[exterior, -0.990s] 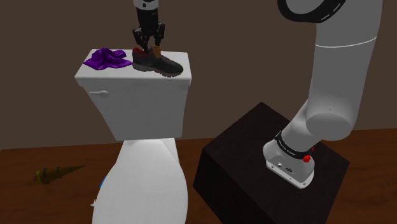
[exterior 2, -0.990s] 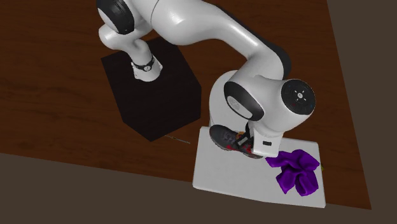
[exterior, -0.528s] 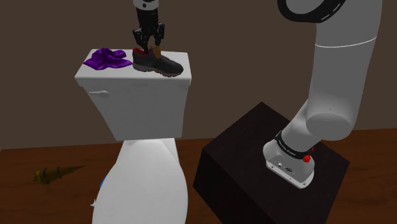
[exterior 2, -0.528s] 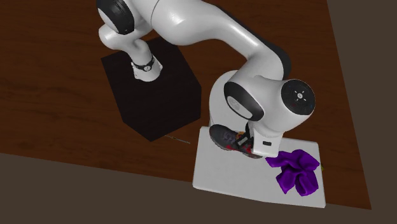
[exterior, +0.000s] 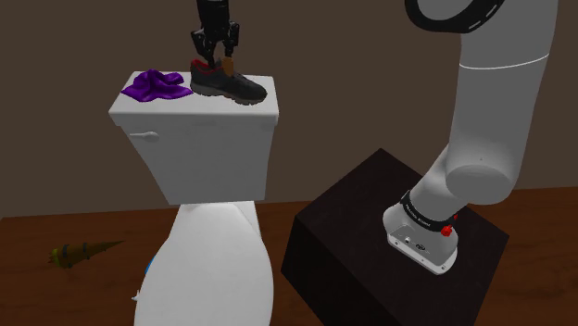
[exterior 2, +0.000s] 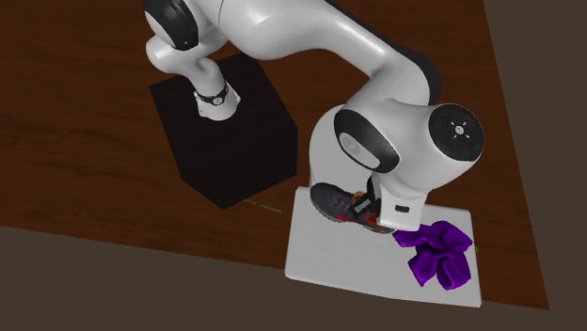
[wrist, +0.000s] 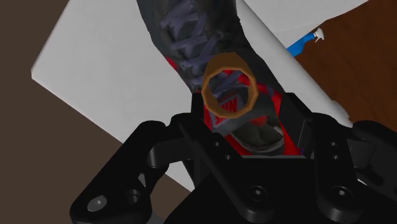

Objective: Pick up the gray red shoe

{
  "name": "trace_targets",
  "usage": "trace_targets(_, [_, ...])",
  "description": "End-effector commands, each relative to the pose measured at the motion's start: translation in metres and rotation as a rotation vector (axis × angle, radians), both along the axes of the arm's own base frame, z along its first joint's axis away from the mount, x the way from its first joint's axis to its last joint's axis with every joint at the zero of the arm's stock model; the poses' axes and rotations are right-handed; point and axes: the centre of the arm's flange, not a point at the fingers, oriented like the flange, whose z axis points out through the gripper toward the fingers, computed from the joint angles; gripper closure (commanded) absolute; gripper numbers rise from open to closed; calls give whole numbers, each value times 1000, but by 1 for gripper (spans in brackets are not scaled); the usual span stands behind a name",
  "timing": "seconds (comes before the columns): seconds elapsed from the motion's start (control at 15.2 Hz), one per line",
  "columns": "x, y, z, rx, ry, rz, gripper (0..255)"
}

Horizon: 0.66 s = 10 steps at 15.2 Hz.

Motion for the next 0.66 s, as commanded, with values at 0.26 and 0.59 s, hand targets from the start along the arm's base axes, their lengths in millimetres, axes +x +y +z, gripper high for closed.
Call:
trace_targets(0.26, [-1,0,33,0,-1,0,255])
trace_targets(0.59, [-1,0,50,0,-1,0,255])
